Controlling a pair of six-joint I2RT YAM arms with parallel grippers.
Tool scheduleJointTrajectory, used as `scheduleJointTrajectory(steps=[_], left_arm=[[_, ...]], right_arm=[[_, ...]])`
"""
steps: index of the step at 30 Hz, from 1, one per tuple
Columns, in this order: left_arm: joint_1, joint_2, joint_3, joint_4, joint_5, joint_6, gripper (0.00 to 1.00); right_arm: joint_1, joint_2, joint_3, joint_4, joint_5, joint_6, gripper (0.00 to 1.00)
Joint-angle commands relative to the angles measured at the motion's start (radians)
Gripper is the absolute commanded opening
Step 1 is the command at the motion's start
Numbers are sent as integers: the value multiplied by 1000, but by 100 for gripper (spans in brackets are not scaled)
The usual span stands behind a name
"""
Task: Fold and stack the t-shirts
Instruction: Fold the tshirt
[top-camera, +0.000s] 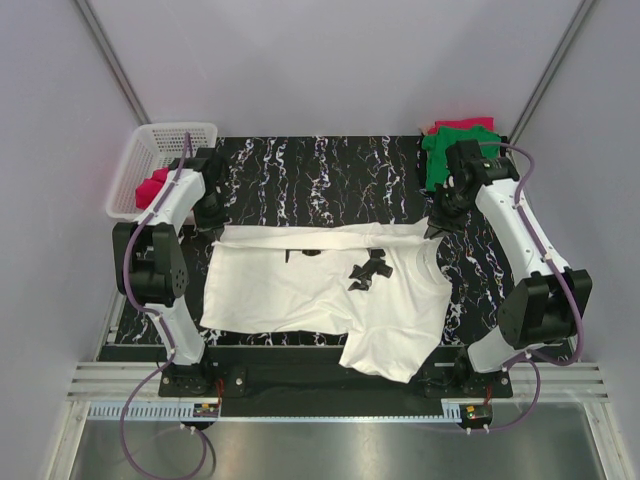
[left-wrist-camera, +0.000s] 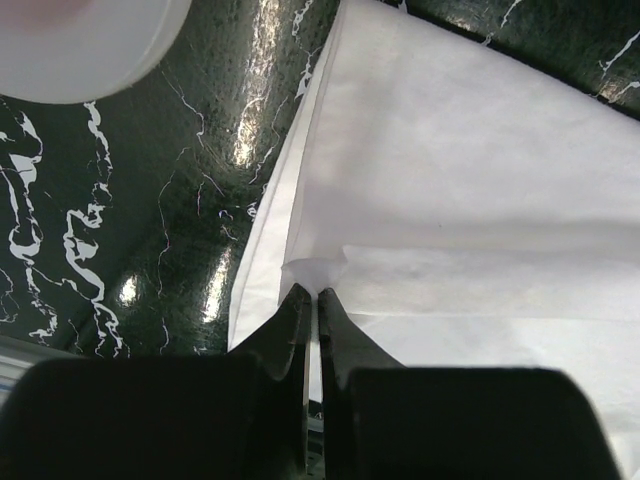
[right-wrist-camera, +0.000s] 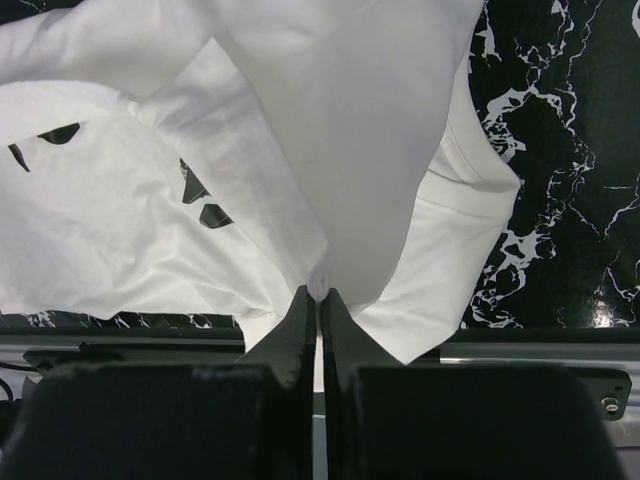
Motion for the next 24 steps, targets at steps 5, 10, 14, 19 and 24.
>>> scheduleJointTrajectory(steps=[5,10,14,19,24], left_arm=[[3,-29,-30,-6,-30,-46,0],[3,-26,-41,-6,-13,-62,0],[2,-24,-50,-3,-15,-83,0],[3,-12,-50,-11,-38,-104,10],[3,-29,-53,-19,-87,-137,52]], right_arm=[[10,-46,-32,-10,-8,5,0],[10,-37,-50,-4,-17,7,0],[13,-29,-70,-1,-12,10,0],[13,-23,-99,5,-11,11,0],[13,-12,-98,-18,23,16,11]])
